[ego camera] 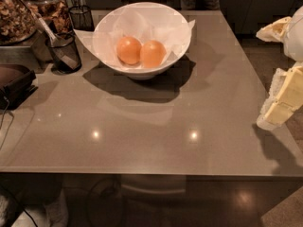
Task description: Pick orange from white bowl
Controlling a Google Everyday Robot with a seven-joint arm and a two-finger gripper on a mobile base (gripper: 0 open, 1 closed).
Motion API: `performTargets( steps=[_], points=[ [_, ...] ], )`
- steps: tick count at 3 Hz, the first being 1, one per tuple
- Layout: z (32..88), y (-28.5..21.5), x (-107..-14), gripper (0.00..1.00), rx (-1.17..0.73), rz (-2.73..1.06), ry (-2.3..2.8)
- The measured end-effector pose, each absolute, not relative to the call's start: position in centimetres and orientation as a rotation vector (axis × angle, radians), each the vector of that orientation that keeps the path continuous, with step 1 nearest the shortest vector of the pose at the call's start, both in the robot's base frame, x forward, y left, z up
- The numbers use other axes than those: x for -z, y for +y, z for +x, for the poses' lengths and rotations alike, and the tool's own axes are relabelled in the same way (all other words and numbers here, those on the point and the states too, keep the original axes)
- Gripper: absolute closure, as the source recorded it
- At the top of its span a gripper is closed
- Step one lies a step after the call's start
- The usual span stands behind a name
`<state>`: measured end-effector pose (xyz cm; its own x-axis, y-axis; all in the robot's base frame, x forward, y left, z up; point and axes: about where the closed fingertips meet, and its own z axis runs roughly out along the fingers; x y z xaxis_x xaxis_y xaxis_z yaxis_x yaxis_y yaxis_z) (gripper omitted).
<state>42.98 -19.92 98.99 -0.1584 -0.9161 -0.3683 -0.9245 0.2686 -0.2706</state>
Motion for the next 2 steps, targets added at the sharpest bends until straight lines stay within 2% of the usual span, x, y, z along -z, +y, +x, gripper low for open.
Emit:
performTargets(
  steps=[2],
  points=[
    [43.1,-19.69,-99.13,0.0,-0.005,-1.659,2.1]
  ],
)
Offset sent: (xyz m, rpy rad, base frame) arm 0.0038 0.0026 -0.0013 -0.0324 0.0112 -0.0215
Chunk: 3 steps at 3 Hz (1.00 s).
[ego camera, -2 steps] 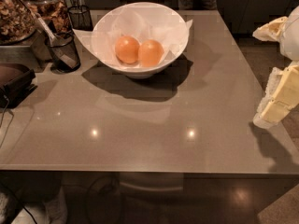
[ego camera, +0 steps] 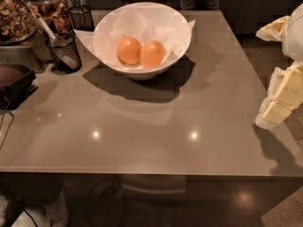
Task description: Pick orange from white bowl
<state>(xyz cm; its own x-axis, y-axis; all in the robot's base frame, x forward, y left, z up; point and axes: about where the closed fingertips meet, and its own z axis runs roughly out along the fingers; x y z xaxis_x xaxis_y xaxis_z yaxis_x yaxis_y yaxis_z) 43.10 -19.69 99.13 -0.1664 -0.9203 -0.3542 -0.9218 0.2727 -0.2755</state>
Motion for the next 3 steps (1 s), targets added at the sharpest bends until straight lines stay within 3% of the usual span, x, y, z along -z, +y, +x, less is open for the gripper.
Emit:
performTargets(
  steps=[2,3],
  points=[
    [50.2,-14.4,-99.6,0.0,0.141,-1.657,2.263],
    [50.2,-14.4,-99.6,0.0,0.141,-1.657,2.263]
  ],
)
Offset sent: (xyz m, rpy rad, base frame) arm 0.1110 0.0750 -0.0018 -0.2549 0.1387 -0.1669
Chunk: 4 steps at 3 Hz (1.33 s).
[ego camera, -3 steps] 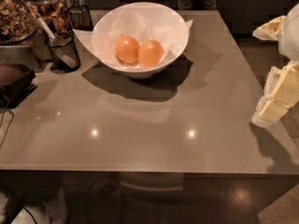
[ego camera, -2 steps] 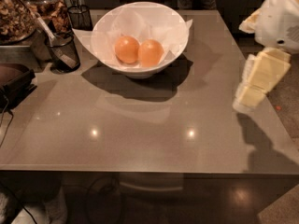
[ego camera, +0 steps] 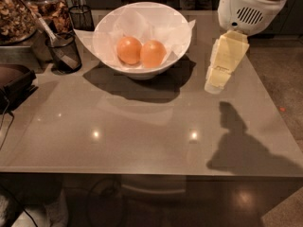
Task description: Pick orange from white bowl
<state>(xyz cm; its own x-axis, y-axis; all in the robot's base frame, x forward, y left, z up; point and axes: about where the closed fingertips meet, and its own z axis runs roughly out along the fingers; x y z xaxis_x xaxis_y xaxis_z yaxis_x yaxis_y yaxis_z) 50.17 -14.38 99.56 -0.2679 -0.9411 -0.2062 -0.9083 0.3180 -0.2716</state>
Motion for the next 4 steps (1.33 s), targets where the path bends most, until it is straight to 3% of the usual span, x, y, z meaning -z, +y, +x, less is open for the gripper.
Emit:
performTargets(
  steps=[3,4],
  points=[
    [59.2,-8.0,-100.0,0.0,-0.028,-1.731,2.15],
    [59.8,-7.4,-100.4,0.0,-0.024,-1.721,2.126]
  ],
)
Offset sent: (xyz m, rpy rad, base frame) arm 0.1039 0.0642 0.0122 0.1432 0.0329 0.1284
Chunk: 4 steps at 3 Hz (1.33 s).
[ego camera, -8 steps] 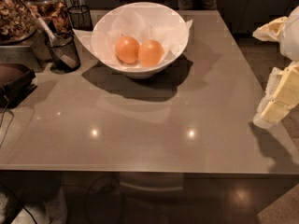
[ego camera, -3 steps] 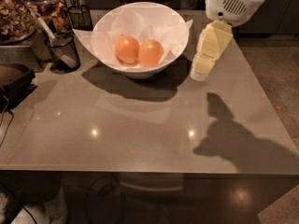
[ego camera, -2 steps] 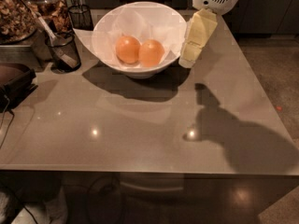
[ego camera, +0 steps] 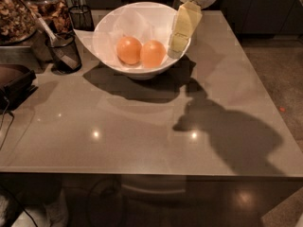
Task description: Pick orange from white bowl
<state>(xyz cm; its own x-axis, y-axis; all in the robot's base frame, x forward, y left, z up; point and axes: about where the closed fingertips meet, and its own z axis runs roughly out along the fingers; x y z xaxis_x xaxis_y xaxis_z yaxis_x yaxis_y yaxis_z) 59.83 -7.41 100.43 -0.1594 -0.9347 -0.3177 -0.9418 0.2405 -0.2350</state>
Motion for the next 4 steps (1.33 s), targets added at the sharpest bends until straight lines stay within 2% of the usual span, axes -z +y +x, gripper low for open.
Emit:
performTargets(
  steps=[1,2,3,4],
  points=[
    [62.2,-5.8,-100.2,0.0,-0.023,-1.736,2.074],
    [68.8,-2.7,-98.6,0.0,-0.053,-1.739,2.056],
    [69.3,-2.7,-97.8,0.0,-0.056,-1.744,2.037],
    [69.4,-2.6,-96.4,0.14,-0.067,-1.771,2.037]
  ],
)
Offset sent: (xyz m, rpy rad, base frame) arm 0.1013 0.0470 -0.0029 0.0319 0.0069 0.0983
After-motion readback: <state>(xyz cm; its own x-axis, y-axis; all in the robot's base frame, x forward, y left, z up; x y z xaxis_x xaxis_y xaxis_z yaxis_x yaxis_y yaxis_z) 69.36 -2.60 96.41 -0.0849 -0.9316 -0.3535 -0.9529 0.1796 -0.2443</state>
